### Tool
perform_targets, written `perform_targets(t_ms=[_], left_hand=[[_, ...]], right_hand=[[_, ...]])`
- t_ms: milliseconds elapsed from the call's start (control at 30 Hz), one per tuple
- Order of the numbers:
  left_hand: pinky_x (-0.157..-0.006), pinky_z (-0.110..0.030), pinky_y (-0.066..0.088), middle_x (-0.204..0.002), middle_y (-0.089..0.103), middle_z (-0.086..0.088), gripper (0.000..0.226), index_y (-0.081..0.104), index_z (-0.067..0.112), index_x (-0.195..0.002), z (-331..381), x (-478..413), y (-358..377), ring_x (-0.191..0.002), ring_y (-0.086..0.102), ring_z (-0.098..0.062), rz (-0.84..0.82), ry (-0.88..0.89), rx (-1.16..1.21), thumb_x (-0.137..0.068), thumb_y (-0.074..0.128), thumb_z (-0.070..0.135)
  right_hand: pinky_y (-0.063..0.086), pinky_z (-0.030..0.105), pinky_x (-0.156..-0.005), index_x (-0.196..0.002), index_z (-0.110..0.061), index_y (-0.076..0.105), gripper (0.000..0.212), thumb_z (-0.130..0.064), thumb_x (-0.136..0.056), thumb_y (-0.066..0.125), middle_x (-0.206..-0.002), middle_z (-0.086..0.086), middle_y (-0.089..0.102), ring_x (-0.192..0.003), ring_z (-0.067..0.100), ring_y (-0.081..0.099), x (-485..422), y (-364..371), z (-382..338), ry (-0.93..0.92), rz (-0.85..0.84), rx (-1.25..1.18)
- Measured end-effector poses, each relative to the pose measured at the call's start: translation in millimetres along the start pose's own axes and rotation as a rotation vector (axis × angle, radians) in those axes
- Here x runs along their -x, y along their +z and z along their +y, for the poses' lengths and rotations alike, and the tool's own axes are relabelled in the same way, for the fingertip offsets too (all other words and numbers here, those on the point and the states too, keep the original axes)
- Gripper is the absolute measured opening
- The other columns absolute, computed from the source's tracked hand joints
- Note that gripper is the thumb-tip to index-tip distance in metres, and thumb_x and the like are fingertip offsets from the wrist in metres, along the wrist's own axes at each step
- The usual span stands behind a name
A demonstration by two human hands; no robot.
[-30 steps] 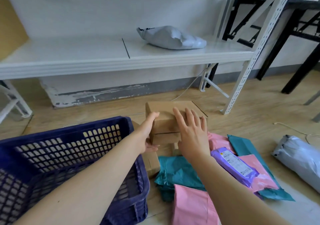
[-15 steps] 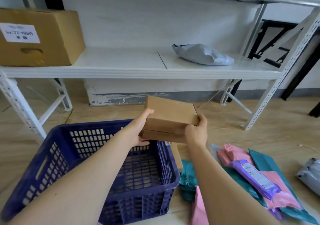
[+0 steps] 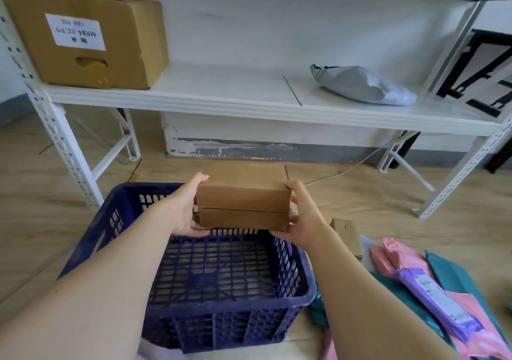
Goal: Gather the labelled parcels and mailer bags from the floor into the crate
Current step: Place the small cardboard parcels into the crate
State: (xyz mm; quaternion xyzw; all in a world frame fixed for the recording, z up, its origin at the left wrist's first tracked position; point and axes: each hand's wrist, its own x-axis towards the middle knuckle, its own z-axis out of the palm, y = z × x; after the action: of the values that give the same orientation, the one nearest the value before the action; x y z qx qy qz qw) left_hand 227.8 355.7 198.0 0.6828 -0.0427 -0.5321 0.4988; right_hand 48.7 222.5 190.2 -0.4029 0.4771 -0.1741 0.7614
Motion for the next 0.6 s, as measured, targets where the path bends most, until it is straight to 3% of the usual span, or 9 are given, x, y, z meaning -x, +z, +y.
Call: perform_targets(t_ms=[100, 200, 300, 400, 467, 533, 600], left_hand=[[-0.099, -0.048, 0.043, -0.141, 0.044, -0.015, 0.075, 0.036, 0.021, -0.141, -1.6, -1.2, -3.2, -0.122, 0.048, -0.036, 0.188, 0.071, -0.099, -0.082, 0.047, 0.066], [-0.113, -0.052, 0.025, -0.159, 0.011, -0.005, 0.096, 0.006, 0.030, -0.151, -9.4, 5.7, 1.0, -0.143, 0.021, -0.031, 0.411, 0.435, -0.520, -0.078, 0.053, 0.070], [-0.115, -0.050, 0.015, -0.160, 0.002, 0.002, 0.115, 0.000, 0.034, -0.151, -11.8, 15.9, 10.0, -0.146, 0.010, -0.023, 0.360, 0.810, -1.044, -0.063, 0.058, 0.078], [-0.114, -0.056, -0.004, -0.159, -0.010, 0.000, 0.126, -0.013, 0.034, -0.149, -14.2, 13.8, 17.8, -0.147, -0.006, -0.022, 0.388, 0.915, -1.549, -0.057, 0.057, 0.083], [-0.111, -0.057, -0.014, -0.158, -0.015, -0.004, 0.125, -0.023, 0.032, -0.146, -19.4, 11.1, 20.9, -0.146, -0.015, -0.022, 0.449, 0.976, -1.702, -0.066, 0.064, 0.070], [-0.110, -0.057, -0.016, -0.158, -0.017, -0.007, 0.117, -0.034, 0.032, -0.140, -23.5, 10.6, 23.1, -0.146, -0.016, -0.023, 0.507, 1.017, -1.773, -0.081, 0.067, 0.033], [-0.112, -0.055, -0.013, -0.158, -0.008, -0.009, 0.114, -0.039, 0.034, -0.137, -23.9, 9.9, 24.4, -0.147, -0.007, -0.024, 0.566, 1.069, -1.801, -0.082, 0.057, 0.004]], right_hand=[[0.052, 0.048, -0.089, -0.117, -0.023, 0.056, 0.062, -0.049, -0.063, 0.070, -0.115, 0.010, 0.060, -0.104, 0.031, 0.060, -3.4, 15.6, 0.2, 0.034, 0.001, 0.023], [0.053, 0.050, -0.083, -0.108, -0.027, 0.059, 0.062, -0.052, -0.052, 0.069, -0.120, 0.010, 0.057, -0.106, 0.032, 0.057, -5.4, 27.7, 1.9, 0.056, 0.072, 0.077], [0.055, 0.046, -0.077, -0.109, -0.026, 0.059, 0.050, -0.051, -0.066, 0.062, -0.116, 0.008, 0.058, -0.101, 0.031, 0.058, -2.4, 33.7, 3.6, 0.066, 0.076, 0.073], [0.056, 0.040, -0.067, -0.113, -0.017, 0.059, 0.059, -0.052, -0.066, 0.062, -0.106, 0.009, 0.061, -0.092, 0.030, 0.061, 0.4, 32.1, 4.3, 0.103, 0.079, 0.012], [0.056, 0.040, -0.064, -0.116, -0.015, 0.058, 0.062, -0.053, -0.068, 0.063, -0.113, 0.012, 0.061, -0.097, 0.032, 0.062, 3.1, 29.0, 3.7, 0.108, 0.101, 0.004], [0.056, 0.041, -0.065, -0.116, -0.014, 0.057, 0.060, -0.053, -0.071, 0.063, -0.115, 0.014, 0.060, -0.098, 0.033, 0.061, 5.2, 25.8, 2.9, 0.109, 0.102, -0.008], [0.056, 0.041, -0.066, -0.115, -0.014, 0.058, 0.058, -0.053, -0.072, 0.062, -0.114, 0.015, 0.060, -0.098, 0.033, 0.061, 7.2, 24.2, 2.4, 0.114, 0.090, -0.013]])
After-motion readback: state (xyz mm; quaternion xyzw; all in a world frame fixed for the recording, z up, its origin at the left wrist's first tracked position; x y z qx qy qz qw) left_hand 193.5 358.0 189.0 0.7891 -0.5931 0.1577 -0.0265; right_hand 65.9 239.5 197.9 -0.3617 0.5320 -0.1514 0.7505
